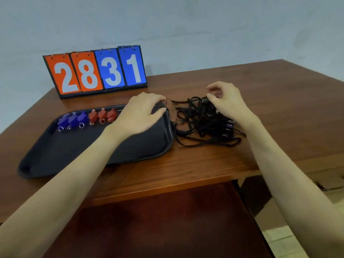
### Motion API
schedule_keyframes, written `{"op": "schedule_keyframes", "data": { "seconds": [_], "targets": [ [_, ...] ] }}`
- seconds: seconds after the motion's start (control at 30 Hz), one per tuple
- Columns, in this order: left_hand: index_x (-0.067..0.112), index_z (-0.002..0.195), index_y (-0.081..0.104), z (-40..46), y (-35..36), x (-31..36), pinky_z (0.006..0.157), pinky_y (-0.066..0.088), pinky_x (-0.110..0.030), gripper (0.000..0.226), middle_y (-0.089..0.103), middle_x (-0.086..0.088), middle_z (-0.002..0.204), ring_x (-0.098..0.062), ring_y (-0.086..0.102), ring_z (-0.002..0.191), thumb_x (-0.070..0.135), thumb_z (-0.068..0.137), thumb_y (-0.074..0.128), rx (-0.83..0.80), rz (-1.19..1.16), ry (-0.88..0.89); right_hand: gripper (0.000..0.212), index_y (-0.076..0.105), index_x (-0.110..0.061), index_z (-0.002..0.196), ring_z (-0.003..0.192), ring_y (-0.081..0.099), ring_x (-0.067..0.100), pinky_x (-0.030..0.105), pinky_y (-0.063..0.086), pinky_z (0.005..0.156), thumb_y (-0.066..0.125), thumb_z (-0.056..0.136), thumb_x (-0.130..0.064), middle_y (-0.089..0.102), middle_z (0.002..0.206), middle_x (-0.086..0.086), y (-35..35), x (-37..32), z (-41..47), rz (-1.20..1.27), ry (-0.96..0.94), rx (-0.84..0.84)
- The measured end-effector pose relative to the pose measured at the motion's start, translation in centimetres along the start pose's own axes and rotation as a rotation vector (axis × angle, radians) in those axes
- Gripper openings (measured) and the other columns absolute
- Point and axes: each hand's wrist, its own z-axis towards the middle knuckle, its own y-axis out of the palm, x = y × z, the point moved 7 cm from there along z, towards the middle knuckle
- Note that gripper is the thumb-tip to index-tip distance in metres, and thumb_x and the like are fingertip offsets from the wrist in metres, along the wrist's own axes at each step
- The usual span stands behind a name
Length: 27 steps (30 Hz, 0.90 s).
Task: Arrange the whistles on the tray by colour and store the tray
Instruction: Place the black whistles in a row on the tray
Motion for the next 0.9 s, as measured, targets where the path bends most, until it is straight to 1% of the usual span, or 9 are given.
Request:
{"op": "schedule_keyframes", "data": {
  "seconds": [0.1, 0.27, 0.37, 0.43, 0.53, 0.63, 0.73, 0.8, 0.9],
  "targets": [
    [0.018, 0.132, 0.054, 0.9, 0.9, 1.2, 0.097, 0.043, -0.044, 0.039, 0.063, 0.000, 0.125, -0.022, 0.054, 0.115, 0.034, 0.097, 0.049, -0.047, 0.015, 0.030, 0.026, 0.062, -0.012, 0.118, 0.095, 0.057, 0.010, 0.018, 0.039, 0.084, 0.056, 0.093, -0.019, 0.064, 0.115, 0.005, -1.4, 0.9, 0.1, 0.030, 0.027, 0.036],
    [0.019, 0.131, 0.056, 2.5, 1.9, 3.0, 0.091, 0.047, -0.041, 0.039, 0.067, 0.001, 0.118, -0.018, 0.058, 0.104, 0.035, 0.096, 0.050, -0.092, 0.038, 0.081, 0.024, 0.066, -0.011, 0.113, 0.093, 0.056, 0.010, 0.019, 0.038, 0.083, 0.057, 0.092, -0.018, 0.065, 0.110, 0.003, -3.4, 2.6, -0.2, 0.026, 0.086, 0.085],
    [0.018, 0.127, 0.059, 3.5, 2.2, 4.3, 0.090, 0.049, -0.039, 0.036, 0.068, 0.001, 0.115, -0.017, 0.061, 0.103, 0.033, 0.095, 0.051, -0.091, 0.029, 0.116, 0.020, 0.068, -0.011, 0.107, 0.088, 0.057, 0.011, 0.020, 0.039, 0.080, 0.060, 0.090, -0.017, 0.066, 0.098, 0.002, -3.7, 3.5, -0.5, 0.024, 0.115, 0.088],
    [0.019, 0.125, 0.061, 4.0, 2.4, 4.9, 0.089, 0.050, -0.037, 0.034, 0.069, 0.002, 0.113, -0.015, 0.063, 0.101, 0.033, 0.095, 0.052, -0.096, 0.021, 0.126, 0.017, 0.069, -0.010, 0.103, 0.083, 0.057, 0.011, 0.022, 0.041, 0.076, 0.065, 0.088, -0.018, 0.065, 0.089, 0.001, -3.2, 4.0, -0.5, 0.005, 0.139, 0.055],
    [0.020, 0.123, 0.062, 4.4, 2.7, 5.4, 0.090, 0.049, -0.037, 0.033, 0.069, 0.004, 0.112, -0.015, 0.063, 0.101, 0.033, 0.095, 0.052, -0.101, 0.016, 0.137, 0.023, 0.069, -0.008, 0.102, 0.075, 0.060, 0.014, 0.030, 0.052, 0.076, 0.070, 0.085, -0.023, 0.064, 0.081, 0.002, -1.6, 4.3, 0.0, -0.081, 0.156, -0.031],
    [0.019, 0.124, 0.061, 4.6, 2.8, 6.0, 0.092, 0.047, -0.036, 0.033, 0.068, 0.003, 0.116, -0.015, 0.061, 0.106, 0.032, 0.095, 0.052, -0.103, 0.017, 0.152, 0.036, 0.065, -0.003, 0.109, 0.084, 0.065, 0.025, 0.039, 0.056, 0.080, 0.070, 0.085, -0.029, 0.069, 0.092, 0.011, -0.1, 4.3, 0.3, -0.231, 0.184, -0.118],
    [0.021, 0.124, 0.061, 4.9, 2.6, 6.8, 0.092, 0.047, -0.036, 0.032, 0.068, 0.004, 0.116, -0.015, 0.060, 0.106, 0.031, 0.095, 0.051, -0.080, -0.009, 0.170, 0.034, 0.062, -0.001, 0.109, 0.093, 0.065, 0.031, 0.040, 0.055, 0.080, 0.067, 0.087, -0.026, 0.067, 0.104, 0.016, 0.6, 4.3, 0.4, -0.310, 0.200, -0.159],
    [0.022, 0.120, 0.064, 4.9, 2.4, 7.7, 0.089, 0.047, -0.036, 0.029, 0.068, 0.006, 0.111, -0.014, 0.060, 0.101, 0.030, 0.095, 0.053, -0.058, -0.045, 0.195, 0.032, 0.062, -0.004, 0.113, 0.092, 0.064, 0.028, 0.037, 0.055, 0.079, 0.065, 0.088, -0.022, 0.067, 0.106, 0.013, 0.4, 4.8, 0.6, -0.272, 0.210, -0.145],
    [0.023, 0.113, 0.068, 4.7, 2.3, 9.4, 0.081, 0.050, -0.033, 0.023, 0.069, 0.009, 0.099, -0.008, 0.059, 0.091, 0.027, 0.093, 0.056, -0.045, -0.143, 0.229, 0.032, 0.065, -0.008, 0.116, 0.089, 0.061, 0.022, 0.029, 0.050, 0.077, 0.066, 0.088, -0.023, 0.067, 0.104, 0.010, -1.0, 6.1, 0.5, -0.081, 0.274, -0.054]
  ]
}}
